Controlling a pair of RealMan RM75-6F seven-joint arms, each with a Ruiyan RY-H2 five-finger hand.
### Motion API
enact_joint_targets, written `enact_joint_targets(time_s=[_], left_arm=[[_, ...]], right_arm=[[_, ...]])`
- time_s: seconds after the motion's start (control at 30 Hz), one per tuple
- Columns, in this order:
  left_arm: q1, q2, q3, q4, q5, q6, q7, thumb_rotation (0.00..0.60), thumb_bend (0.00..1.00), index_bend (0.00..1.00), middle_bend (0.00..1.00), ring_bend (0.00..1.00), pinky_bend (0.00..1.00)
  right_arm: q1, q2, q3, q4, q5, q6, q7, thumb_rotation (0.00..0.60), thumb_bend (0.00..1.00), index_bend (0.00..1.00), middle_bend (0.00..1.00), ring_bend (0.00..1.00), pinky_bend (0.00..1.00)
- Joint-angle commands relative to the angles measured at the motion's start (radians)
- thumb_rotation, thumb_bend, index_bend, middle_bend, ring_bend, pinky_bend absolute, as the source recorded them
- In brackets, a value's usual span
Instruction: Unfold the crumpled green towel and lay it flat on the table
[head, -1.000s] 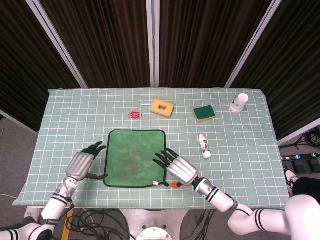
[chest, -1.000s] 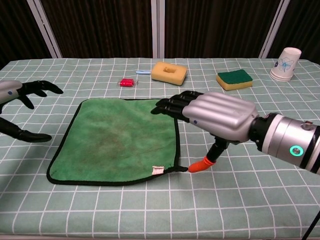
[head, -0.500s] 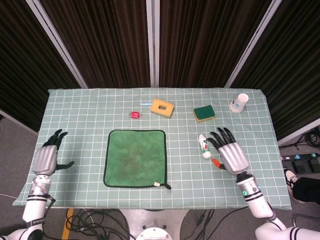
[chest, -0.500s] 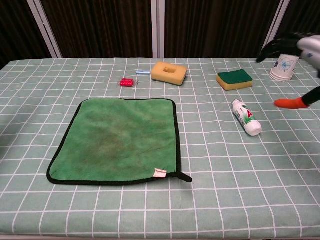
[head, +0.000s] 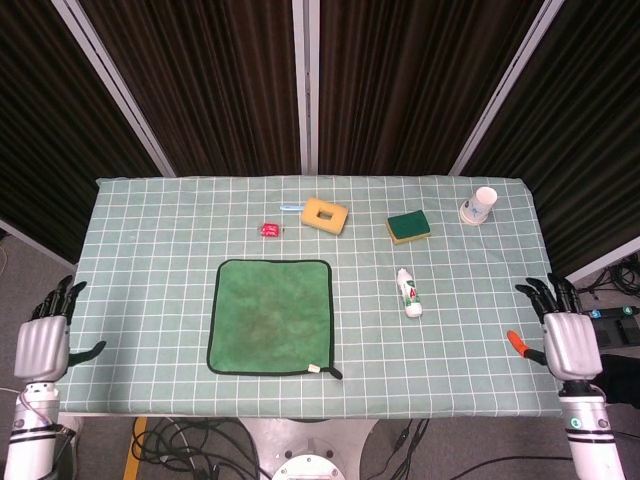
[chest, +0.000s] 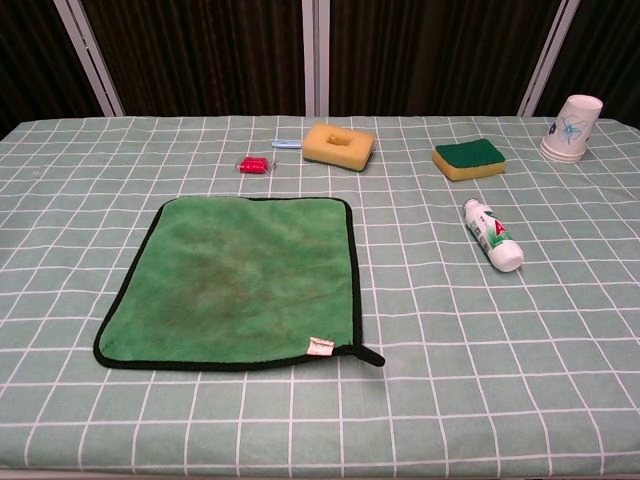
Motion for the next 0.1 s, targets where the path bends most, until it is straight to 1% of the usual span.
enact_joint_targets(time_s=[0.03,0.1], left_arm=[[0.023,0.010,0.013,-0.019,0.020,0.029,0.024,0.600,0.05,0.18,0.16,0.16,0.25],[0.036,0.013,0.017,-0.030,0.027,0.043,0.036,0.600,0.05,0.18,0.16,0.16,0.25]], right_arm=[[-0.036,0.023,-0.015,-0.014,-0.011,0.018,0.038,0.600,0.12,0.21,0.15,0.01,0.00],[-0.051,0.029,-0.015,-0.014,-0.019,0.024,0.046,0.600,0.12,0.21,0.15,0.01,0.00]])
